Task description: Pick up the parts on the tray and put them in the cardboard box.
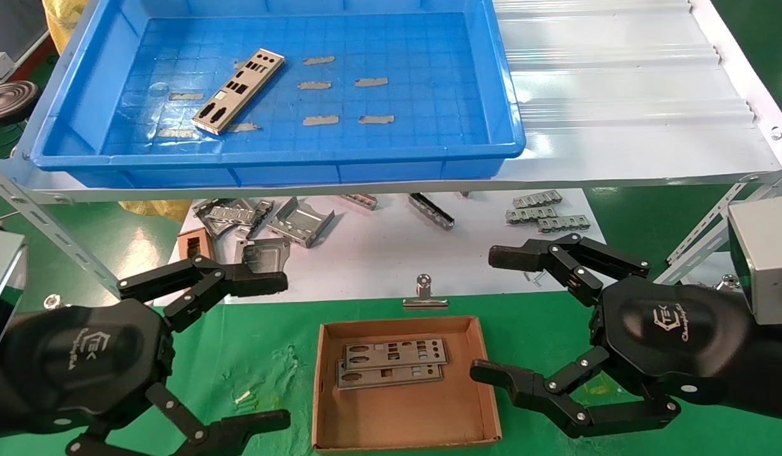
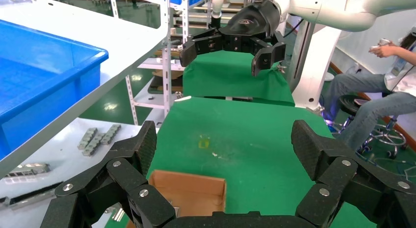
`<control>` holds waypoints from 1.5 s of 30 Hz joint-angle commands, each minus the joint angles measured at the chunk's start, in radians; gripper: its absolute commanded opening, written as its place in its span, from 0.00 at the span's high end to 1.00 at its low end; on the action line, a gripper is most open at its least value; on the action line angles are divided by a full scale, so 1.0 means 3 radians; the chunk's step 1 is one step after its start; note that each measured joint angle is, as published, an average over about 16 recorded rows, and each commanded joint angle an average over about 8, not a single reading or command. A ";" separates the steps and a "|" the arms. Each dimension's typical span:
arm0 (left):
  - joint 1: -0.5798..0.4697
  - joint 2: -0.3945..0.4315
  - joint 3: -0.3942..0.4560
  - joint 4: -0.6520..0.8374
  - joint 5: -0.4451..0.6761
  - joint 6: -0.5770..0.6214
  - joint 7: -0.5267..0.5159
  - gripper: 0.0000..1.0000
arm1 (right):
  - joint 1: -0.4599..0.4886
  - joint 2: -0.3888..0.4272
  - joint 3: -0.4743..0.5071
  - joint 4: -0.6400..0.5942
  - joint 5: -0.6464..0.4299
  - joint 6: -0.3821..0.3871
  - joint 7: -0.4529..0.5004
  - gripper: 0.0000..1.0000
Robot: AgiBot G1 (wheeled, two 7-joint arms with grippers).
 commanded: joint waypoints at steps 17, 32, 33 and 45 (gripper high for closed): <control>0.0000 0.0000 0.0000 0.0000 0.0000 0.0000 0.0000 0.00 | 0.0000 0.0000 0.0000 0.0000 0.0000 0.0000 0.0000 0.00; 0.0000 0.0000 0.0000 0.0000 0.0000 0.0000 0.0000 0.00 | 0.0000 0.0000 0.0000 0.0000 0.0000 0.0000 0.0000 0.00; 0.0000 0.0000 0.0000 0.0000 0.0000 0.0000 0.0000 0.00 | 0.0000 0.0000 0.0000 0.0000 0.0000 0.0000 0.0000 0.00; 0.0000 0.0000 0.0000 0.0000 0.0000 0.0000 0.0000 0.00 | 0.0000 0.0000 0.0000 0.0000 0.0000 0.0000 0.0000 0.00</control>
